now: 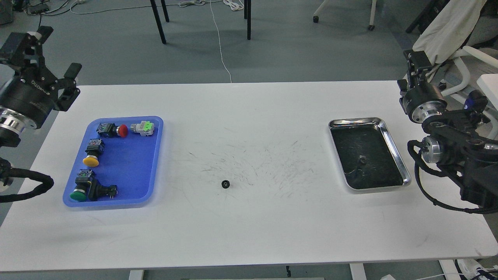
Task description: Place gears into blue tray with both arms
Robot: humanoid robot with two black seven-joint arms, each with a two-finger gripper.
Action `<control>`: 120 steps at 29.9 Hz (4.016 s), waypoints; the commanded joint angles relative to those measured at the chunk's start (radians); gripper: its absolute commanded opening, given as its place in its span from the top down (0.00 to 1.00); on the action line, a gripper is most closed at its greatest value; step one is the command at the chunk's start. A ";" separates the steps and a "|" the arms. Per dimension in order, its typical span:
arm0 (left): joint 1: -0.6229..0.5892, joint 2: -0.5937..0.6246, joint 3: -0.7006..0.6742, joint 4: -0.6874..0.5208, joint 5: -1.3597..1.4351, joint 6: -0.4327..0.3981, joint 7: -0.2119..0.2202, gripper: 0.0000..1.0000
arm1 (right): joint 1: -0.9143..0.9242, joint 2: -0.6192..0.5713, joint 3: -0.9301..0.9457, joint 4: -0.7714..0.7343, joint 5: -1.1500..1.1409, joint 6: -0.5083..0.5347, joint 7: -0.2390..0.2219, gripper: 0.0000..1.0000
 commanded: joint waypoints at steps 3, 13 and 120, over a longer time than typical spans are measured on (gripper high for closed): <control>-0.004 0.026 0.047 0.082 0.063 -0.176 0.022 0.02 | -0.004 0.013 0.000 -0.004 0.000 0.001 0.000 0.06; -0.155 0.013 0.041 0.379 -0.043 -0.261 0.116 0.03 | -0.004 0.015 0.013 -0.006 -0.003 0.001 0.000 0.06; -0.416 -0.484 0.801 0.434 1.762 0.193 -0.122 0.32 | 0.027 0.045 0.091 -0.084 -0.011 0.002 0.000 0.06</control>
